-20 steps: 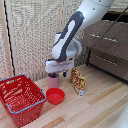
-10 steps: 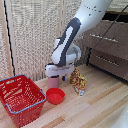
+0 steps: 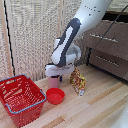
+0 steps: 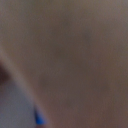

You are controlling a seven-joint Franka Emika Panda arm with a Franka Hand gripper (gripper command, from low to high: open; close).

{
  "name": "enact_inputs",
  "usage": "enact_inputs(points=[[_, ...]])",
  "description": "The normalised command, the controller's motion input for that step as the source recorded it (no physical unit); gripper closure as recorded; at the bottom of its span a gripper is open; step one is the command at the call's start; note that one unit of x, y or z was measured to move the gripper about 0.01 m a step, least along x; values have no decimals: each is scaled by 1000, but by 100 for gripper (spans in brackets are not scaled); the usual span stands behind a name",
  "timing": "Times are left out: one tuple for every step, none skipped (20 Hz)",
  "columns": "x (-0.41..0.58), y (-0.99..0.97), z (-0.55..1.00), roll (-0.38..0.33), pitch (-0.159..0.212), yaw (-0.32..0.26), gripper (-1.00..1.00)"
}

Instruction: Compassionately, move the pinch receptors towards pink recepticle. Embrace the recepticle delicately and rise accordingly. Progress forward guided by applied tension and move towards the highest section of the storage unit. Place the recepticle delicately and shut the storage unit.

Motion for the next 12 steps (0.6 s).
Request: enact_inputs(points=[[351,0,226,0,0,-44,100],[349,0,266,0,0,-48,100],[326,0,317,0,0,-63,100],[346,0,403,0,0,-71,100],[389,0,477,0,0,-70,100],[351,0,520,0,0,-52,100],[349,0,529,0,0,-39,100],[360,0,586,0,18,-27,100],[337,-20,603,0,40,-24,100],[323,0,649,0,60,-32,100],[297,0,686,0,84,-43,100],[291,0,731,0,123,-40,100]])
